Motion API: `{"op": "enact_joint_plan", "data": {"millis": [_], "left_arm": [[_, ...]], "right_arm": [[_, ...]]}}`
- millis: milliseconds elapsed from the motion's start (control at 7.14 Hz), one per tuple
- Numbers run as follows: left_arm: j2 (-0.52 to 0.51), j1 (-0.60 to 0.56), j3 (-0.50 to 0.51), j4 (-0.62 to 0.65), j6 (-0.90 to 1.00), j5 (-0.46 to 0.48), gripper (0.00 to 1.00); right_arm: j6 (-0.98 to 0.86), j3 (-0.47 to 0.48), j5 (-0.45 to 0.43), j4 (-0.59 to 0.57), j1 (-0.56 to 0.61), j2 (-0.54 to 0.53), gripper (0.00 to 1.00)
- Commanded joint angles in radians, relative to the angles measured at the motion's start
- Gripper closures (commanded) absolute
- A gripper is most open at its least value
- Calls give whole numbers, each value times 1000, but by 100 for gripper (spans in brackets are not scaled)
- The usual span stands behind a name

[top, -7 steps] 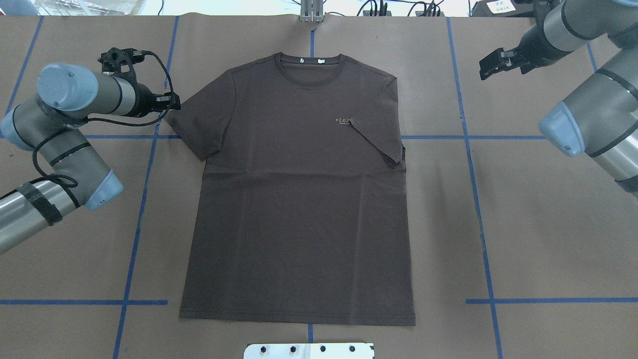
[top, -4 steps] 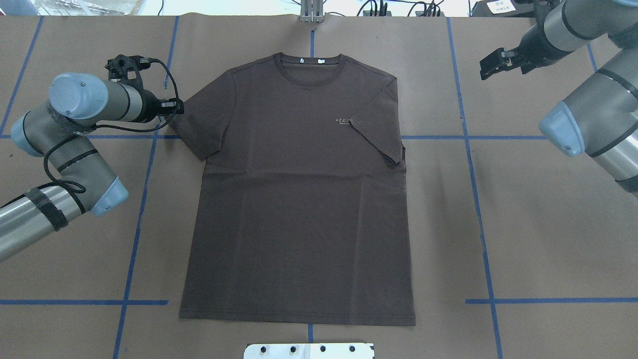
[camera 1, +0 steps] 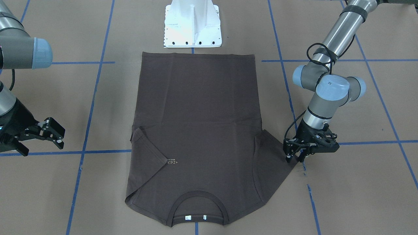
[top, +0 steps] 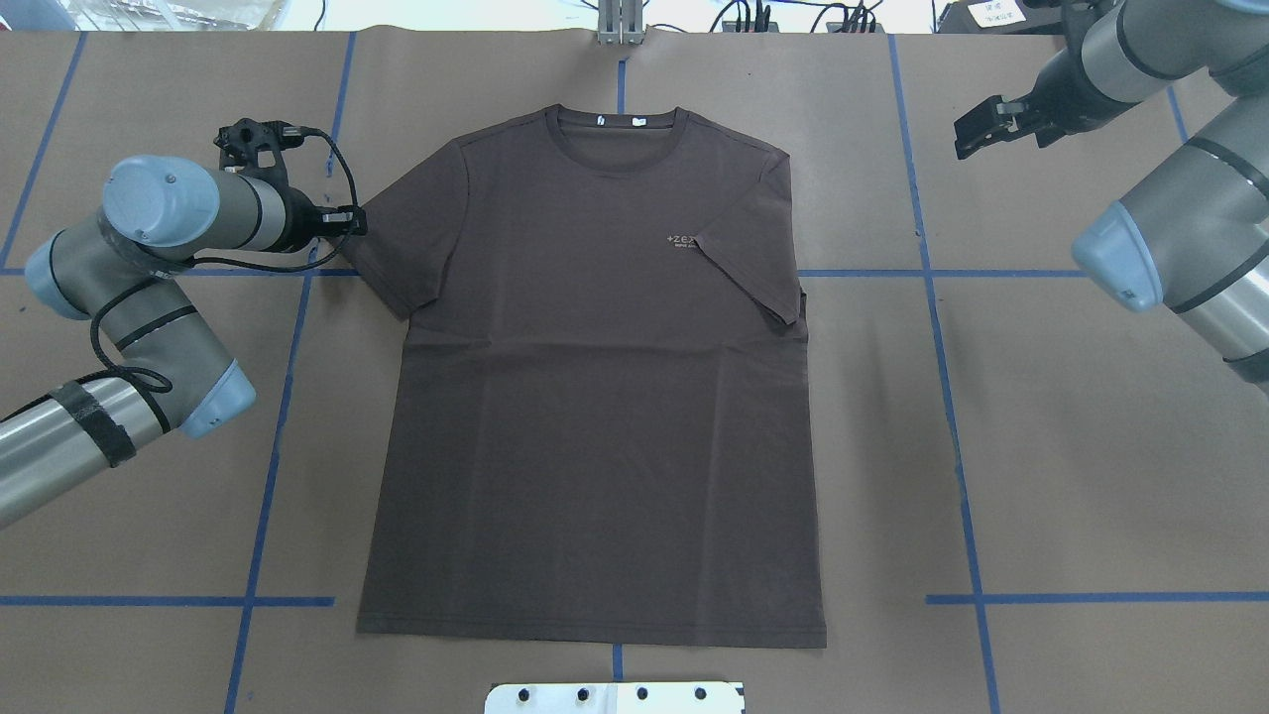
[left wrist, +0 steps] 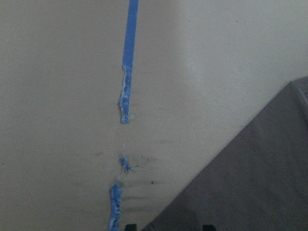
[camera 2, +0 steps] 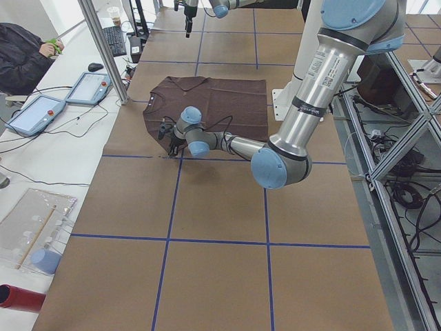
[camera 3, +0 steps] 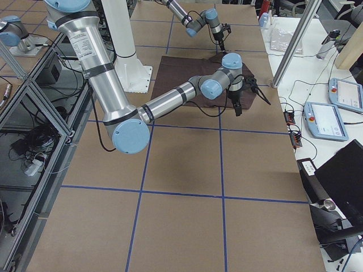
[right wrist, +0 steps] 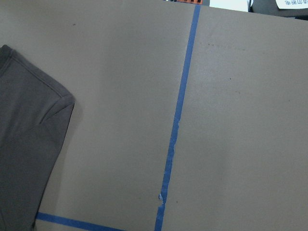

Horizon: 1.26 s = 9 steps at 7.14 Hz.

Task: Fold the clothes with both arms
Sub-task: 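Raise the right gripper away while the left gripper reaches the other sleeve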

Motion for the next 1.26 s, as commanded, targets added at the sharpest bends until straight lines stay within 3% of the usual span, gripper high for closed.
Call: {"op": "enact_joint_plan", "data": {"millis": [0, 420, 560, 700, 1120], "left_arm": [[1, 0, -3, 15, 59, -1, 43], [-2, 0, -3, 21, 60, -1, 43], [-3, 0, -4, 21, 59, 0, 61], [-5, 0, -4, 21, 59, 0, 99], [-19, 1, -47, 82, 54, -1, 100]], "right_arm": [[0, 0, 0, 0, 0, 0, 0], [0, -2, 0, 0, 0, 0, 0], [0, -2, 0, 0, 0, 0, 0], [0, -2, 0, 0, 0, 0, 0], [0, -2, -2, 0, 0, 0, 0]]}}
